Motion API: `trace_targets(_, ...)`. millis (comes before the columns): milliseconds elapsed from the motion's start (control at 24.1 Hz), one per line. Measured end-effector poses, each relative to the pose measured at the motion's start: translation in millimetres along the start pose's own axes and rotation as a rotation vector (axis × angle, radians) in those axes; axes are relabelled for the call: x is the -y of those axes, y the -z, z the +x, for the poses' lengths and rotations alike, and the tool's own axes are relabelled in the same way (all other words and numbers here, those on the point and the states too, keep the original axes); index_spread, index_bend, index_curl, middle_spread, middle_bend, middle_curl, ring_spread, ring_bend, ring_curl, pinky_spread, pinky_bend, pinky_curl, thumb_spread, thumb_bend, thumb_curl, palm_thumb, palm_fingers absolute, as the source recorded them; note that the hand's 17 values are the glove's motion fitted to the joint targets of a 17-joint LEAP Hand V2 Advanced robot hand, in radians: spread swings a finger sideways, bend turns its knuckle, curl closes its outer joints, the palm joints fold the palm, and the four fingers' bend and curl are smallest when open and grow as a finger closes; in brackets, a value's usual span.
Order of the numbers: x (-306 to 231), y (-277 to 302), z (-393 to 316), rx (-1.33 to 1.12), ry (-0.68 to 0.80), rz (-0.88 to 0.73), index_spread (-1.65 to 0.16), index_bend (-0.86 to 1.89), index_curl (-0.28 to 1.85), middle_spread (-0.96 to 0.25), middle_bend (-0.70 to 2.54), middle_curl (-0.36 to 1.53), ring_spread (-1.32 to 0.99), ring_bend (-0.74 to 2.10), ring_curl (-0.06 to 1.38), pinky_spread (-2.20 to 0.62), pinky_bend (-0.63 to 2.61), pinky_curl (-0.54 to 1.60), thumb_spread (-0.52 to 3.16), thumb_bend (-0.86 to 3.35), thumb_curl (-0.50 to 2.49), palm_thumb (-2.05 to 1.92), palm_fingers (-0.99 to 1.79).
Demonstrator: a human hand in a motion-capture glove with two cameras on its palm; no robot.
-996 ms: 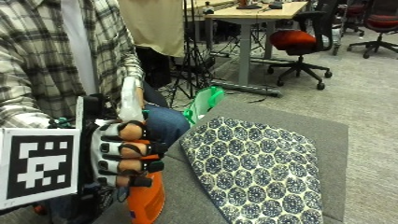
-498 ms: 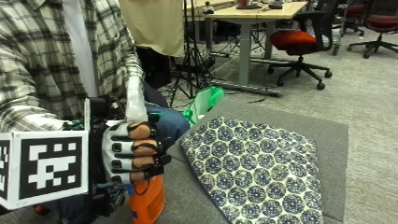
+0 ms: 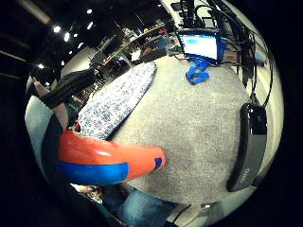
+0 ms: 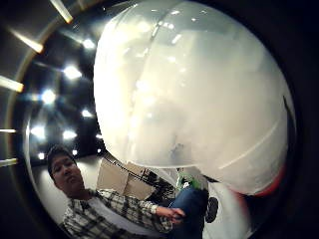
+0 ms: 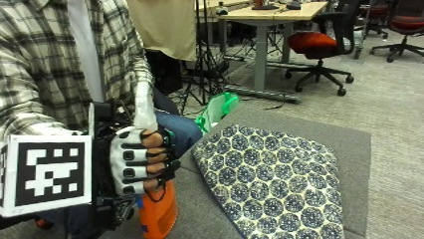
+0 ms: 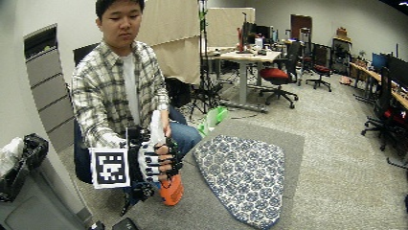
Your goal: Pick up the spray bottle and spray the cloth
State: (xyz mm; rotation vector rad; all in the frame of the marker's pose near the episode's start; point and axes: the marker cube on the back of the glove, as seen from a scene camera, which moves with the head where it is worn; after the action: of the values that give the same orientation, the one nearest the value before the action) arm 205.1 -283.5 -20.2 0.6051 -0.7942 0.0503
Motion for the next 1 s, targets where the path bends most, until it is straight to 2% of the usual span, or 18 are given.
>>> trace_targets(291, 9, -3, 0, -0.017, 0.031, 0.068, -0.26, 0.24, 0.5, -0.15, 0.38, 0.47, -0.19, 0.45, 0.41, -0.14, 0.45, 0.32, 0.43, -0.03, 0.64, 1.02, 1.36)
trace_targets(664, 28, 2, 2, -0.061, -0.019, 0.131, -0.26, 0.27, 0.54, -0.14, 0.45, 0.51, -0.19, 0.48, 0.44, -0.16, 0.49, 0.35, 0.35, -0.03, 0.67, 1.03, 1.35)
trace_targets(996, 51, 11, -11, -0.13, 0.027, 0.109, -0.26, 0.3, 0.56, -0.14, 0.46, 0.52, -0.19, 0.52, 0.46, -0.18, 0.51, 0.37, 0.32, -0.03, 0.7, 1.03, 1.33)
